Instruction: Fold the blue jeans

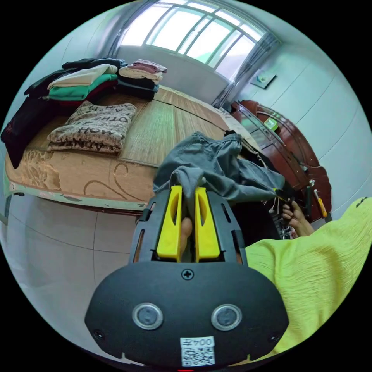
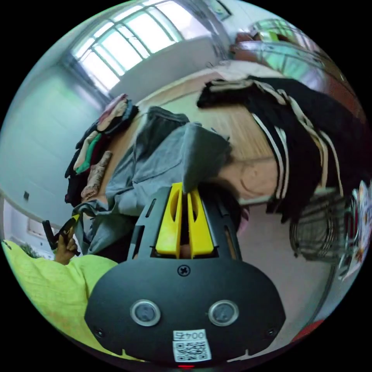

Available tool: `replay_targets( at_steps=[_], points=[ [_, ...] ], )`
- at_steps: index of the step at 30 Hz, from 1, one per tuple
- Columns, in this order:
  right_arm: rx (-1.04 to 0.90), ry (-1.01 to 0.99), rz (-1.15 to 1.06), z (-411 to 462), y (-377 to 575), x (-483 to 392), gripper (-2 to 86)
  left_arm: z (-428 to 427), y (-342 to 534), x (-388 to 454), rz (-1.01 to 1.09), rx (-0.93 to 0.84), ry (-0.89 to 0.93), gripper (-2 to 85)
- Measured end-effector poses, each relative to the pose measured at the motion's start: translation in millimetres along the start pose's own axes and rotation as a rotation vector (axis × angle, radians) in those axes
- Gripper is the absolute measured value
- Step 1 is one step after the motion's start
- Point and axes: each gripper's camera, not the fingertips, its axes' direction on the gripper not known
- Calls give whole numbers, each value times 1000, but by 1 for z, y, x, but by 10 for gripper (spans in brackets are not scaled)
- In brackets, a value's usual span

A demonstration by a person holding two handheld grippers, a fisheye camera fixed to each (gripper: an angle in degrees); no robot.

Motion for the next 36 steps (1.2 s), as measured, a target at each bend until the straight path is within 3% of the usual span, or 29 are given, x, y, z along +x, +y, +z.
replay_targets(
  at_steps=[3,7,11,17,21,27,30,33,36],
  points=[
    [86,-20,144,-23,38,33,65,27,-4,9,28,-68,-3,67],
    [238,-1,53,-51,41,8,83,33,-3,16,21,-45,52,81],
    [211,-13,-73,-43,-11,-19,127,31,1,15,10,-26,66,94],
    [65,10,-41,0,-115,-8,155,15,5,7,-6,-14,18,115],
    [201,58,16,-22,-157,-4,138,-9,6,-1,-27,28,-4,121],
    [-82,34,75,39,-189,27,127,-19,10,-2,-65,110,60,121],
    [-115,-74,84,48,-185,31,14,-4,3,15,-45,98,106,127],
    [83,-244,-19,12,-168,3,-3,17,-8,38,-9,70,150,141],
    [89,-502,-171,-12,-145,-50,-7,39,-21,60,12,43,229,165]
  ],
)
